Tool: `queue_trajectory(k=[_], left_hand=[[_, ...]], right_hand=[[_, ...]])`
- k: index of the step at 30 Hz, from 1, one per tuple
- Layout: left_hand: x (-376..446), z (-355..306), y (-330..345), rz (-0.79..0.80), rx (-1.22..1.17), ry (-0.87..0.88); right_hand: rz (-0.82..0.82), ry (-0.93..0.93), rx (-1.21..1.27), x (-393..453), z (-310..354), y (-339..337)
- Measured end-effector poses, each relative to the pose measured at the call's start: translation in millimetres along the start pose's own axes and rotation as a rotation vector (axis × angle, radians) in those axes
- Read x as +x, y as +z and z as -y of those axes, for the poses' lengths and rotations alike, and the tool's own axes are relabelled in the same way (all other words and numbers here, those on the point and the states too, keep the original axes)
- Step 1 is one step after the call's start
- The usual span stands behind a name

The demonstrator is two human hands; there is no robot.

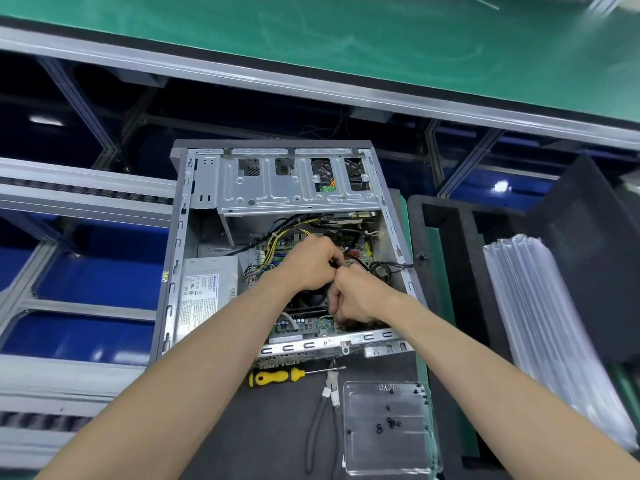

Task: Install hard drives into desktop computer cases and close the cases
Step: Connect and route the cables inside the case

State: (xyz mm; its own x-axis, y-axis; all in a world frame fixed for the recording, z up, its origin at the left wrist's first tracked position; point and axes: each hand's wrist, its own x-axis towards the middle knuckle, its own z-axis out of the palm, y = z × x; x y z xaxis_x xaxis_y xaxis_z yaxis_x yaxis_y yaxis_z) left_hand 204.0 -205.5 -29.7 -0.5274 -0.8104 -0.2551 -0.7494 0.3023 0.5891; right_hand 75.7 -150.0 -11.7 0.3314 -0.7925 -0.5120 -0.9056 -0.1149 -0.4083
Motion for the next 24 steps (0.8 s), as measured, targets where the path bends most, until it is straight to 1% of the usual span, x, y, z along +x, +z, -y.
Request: queue_trajectory(k=[4,8,11,14,18,24], left_hand=[[-6,6,-1,0.060,0.050,0.024],[-14,10,-1,0.073,0.074,0.011],[-19,12,-2,0.073,0.039,0.000],[-20,12,-5,0.060,-0.005,0.000],[-17,12,-4,0.019,-0.006,0.002],[-15,14,-2,0.010,-0.013,-0.017]], right_hand=[[0.002,0.002,-0.045,2,0,4],[-0.014,-0.013,-0.086,3,2,5],[-0.027,-0.012,-0.103,3,4,5],[-0.004,-0.012,-0.135,3,4,4],[0.022,-0.013,-0.161,4,4,4],[0.022,-0.020,-0.166,2,4,3]])
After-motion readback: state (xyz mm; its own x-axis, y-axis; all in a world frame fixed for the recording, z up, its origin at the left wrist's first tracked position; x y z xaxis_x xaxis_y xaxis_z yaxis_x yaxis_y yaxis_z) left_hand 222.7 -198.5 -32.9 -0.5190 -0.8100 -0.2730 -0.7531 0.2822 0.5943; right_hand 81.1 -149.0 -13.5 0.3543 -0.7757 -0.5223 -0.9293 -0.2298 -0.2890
